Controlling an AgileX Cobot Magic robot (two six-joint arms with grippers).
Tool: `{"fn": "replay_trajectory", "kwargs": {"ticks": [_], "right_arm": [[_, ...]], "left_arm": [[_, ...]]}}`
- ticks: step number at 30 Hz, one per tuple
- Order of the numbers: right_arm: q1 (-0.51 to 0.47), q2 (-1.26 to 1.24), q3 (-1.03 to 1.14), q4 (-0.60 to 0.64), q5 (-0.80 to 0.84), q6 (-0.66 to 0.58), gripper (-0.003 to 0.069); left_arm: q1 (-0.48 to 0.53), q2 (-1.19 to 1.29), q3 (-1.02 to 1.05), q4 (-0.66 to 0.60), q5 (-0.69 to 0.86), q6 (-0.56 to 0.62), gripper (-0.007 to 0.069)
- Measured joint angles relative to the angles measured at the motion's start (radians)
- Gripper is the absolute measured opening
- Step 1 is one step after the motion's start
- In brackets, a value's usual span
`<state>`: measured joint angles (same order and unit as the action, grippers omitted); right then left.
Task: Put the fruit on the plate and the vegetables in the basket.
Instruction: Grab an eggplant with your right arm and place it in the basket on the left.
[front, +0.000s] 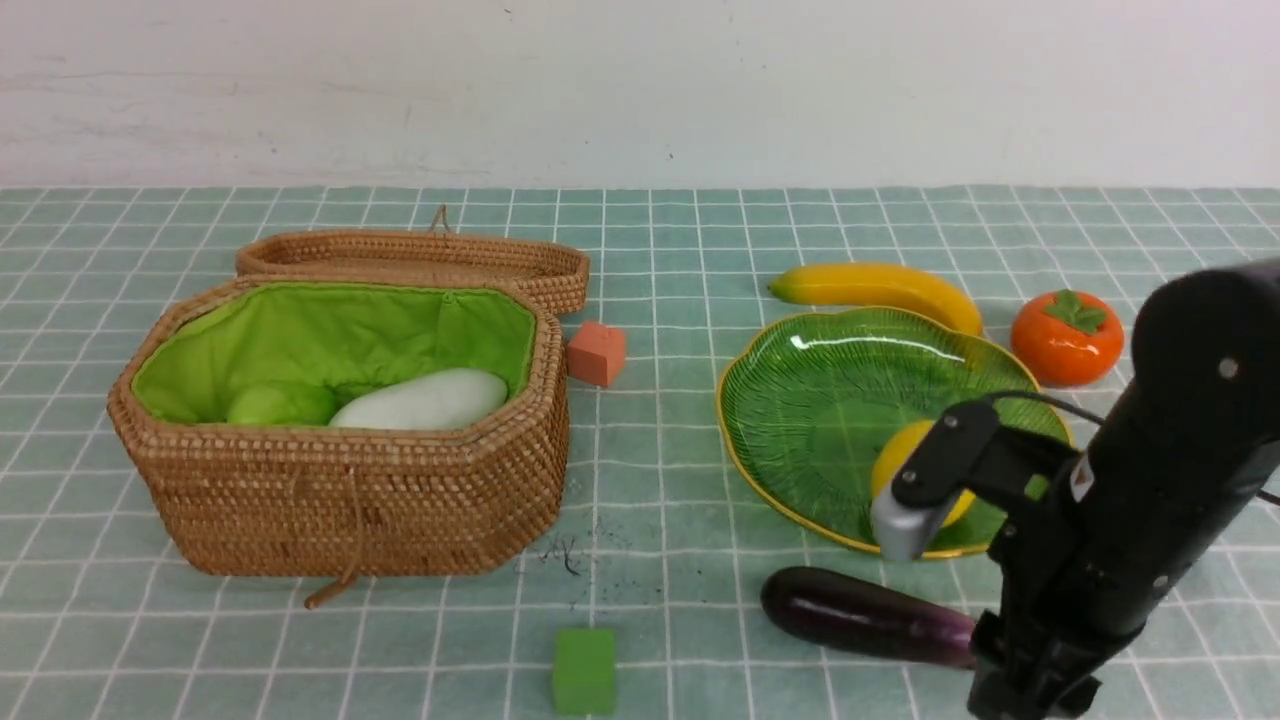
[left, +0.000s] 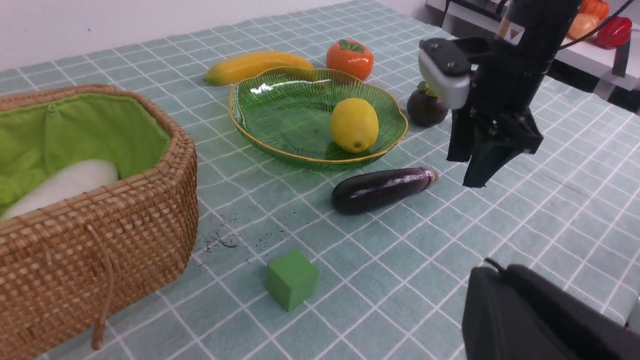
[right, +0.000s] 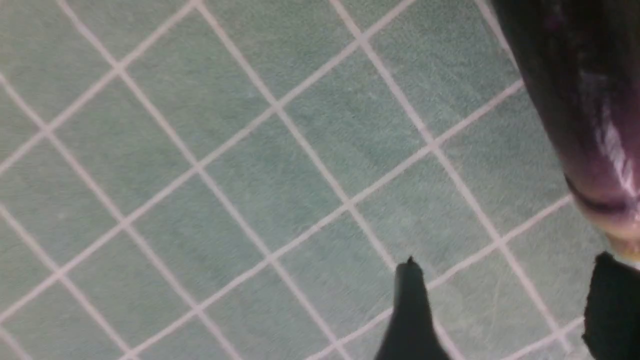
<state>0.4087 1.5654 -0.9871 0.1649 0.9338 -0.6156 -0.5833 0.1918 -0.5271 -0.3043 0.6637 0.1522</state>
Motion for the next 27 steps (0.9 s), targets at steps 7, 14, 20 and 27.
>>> {"fn": "replay_trajectory", "kwargs": {"ticks": [7,14,20,27], "right_arm": [[0.0,0.049,0.008,-0.006,-0.17,-0.126,0.0511],[0.0,0.095,0.009,-0.022,-0.193,-0.192,0.0512],[0.0,0.159,0.007,-0.048,-0.237,-0.224,0.0513],[0.0,0.196,0.008,-0.047,-0.245,-0.242,0.0484]], "left_arm": [[0.0,0.0,0.0,0.0,0.0,0.033,-0.0013],[0.0,0.0,0.0,0.0,0.0,0.036,-0.0013],[0.0,0.0,0.0,0.0,0.0,0.036,-0.0013],[0.0,0.0,0.0,0.0,0.0,0.036,-0.0013]]}}
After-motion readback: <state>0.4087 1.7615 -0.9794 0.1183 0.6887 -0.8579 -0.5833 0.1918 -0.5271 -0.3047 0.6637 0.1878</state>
